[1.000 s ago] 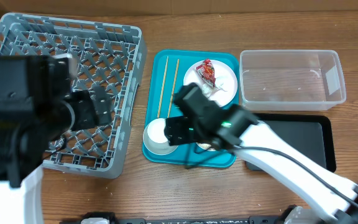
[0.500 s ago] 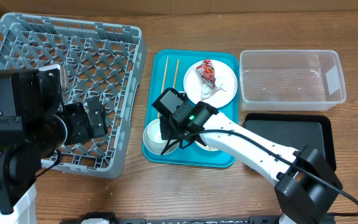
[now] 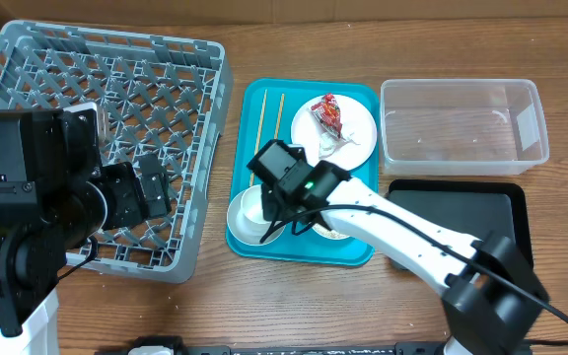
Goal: Sort waste into correct bins and load items into the dishwasher
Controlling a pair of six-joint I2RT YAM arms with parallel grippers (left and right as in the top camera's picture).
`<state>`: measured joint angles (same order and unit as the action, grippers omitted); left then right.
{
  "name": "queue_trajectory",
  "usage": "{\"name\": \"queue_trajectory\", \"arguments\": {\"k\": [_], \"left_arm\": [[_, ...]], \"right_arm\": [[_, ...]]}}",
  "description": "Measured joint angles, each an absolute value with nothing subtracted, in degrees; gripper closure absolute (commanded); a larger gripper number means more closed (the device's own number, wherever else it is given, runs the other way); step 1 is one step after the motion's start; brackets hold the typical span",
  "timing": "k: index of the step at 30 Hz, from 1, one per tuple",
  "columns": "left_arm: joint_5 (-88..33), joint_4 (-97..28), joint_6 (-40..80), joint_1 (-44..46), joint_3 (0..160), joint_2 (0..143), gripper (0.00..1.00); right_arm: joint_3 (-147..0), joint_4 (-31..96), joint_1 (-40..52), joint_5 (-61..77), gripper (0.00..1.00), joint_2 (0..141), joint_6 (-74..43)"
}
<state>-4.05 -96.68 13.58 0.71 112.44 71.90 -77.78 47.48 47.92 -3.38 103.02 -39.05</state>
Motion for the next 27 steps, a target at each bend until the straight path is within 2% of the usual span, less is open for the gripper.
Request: {"name": "queue_trajectory", "arguments": {"k": [6,11,20,23,27], "left_arm": [[-4.1,-96.7,13.6,0.7,112.4,71.9,0.0],[-7.4,-96.2,12.2,0.7,112.4,71.9,0.0],[-36.6,-93.8,-1.7,0.6,112.4,73.5,0.11],[-48.0,-92.5,-5.4,0.6,112.4,74.9,0.19],[-59.2,-93.3,-8.1,0.6,112.4,77.7,0.27]], "right_arm": [[-77.9,51.2,41.7,-2.8,0.96,91.9,-38.3],[-78.1,52.9,33.0,5.1,0.96,81.3,-32.7],[-78.2,52.9,10.9,38.3,0.96,69.6,-17.0],[-78.4,51.7,8.3,49.8,0.96,68.3,-13.8],[-78.4,50.1,8.5,56.7,0.96,68.4,-12.0]]}}
